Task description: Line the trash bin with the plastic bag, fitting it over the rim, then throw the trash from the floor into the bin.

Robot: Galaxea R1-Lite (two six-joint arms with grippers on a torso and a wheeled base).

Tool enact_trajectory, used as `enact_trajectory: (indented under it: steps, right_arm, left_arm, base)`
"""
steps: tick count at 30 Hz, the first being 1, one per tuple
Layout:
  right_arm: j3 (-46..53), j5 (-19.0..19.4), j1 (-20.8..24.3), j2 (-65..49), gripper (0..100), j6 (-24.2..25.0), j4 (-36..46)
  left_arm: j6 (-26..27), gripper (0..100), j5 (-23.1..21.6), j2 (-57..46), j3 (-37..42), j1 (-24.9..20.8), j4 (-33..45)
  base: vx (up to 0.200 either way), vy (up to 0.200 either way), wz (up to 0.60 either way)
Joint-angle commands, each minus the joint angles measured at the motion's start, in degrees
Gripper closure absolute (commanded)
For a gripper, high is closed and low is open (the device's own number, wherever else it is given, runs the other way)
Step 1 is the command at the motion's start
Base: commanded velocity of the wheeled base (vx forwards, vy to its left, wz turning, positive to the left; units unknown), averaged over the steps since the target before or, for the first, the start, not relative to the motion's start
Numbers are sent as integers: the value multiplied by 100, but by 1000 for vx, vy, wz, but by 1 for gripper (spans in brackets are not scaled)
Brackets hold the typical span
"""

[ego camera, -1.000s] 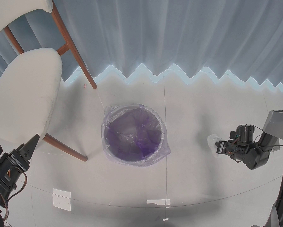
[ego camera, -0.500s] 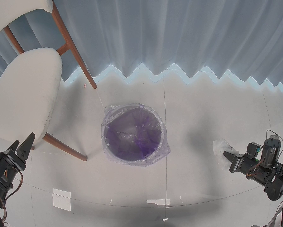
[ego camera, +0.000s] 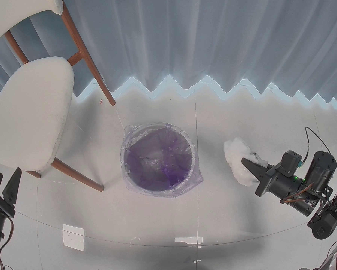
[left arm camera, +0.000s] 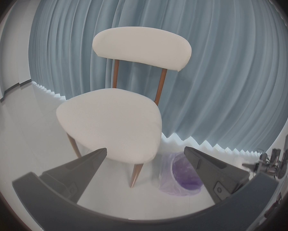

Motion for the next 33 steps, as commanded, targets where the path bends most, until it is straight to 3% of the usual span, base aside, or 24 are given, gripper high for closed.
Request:
enact_trajectory:
  steps: [1,8,15,22,28,33]
  right_arm:
    - [-1090,-25,378,184,100,-43,365]
    - [-1766,-86,492,316,100,-43,805]
    - [-2074,-86,641,580,100,-78,813]
    - [-2452,-139,738,1063,100,-113,787]
    - [-2804,-236,905,1424,100,-131,805]
    - [-3181,-253,1107,1837,100,-140,805]
  left_arm:
    - [212,0,-209,-1801,46,53,1289]
    - [502,0,-851,-2715,37,44,2440]
    - [766,0,-1185,-3022,90,27,2977]
    - [1117,0,-1202,-4007,90,36,4058]
    - [1311,0,-1106,-4077,81,36,4198]
    - [1688,0,-552,-4077,81,36,4611]
  base:
    - [0,0,0]
    - [0,0,0]
    - [0,0,0]
    - [0,0,0]
    - [0,0,0]
    - [0,0,0]
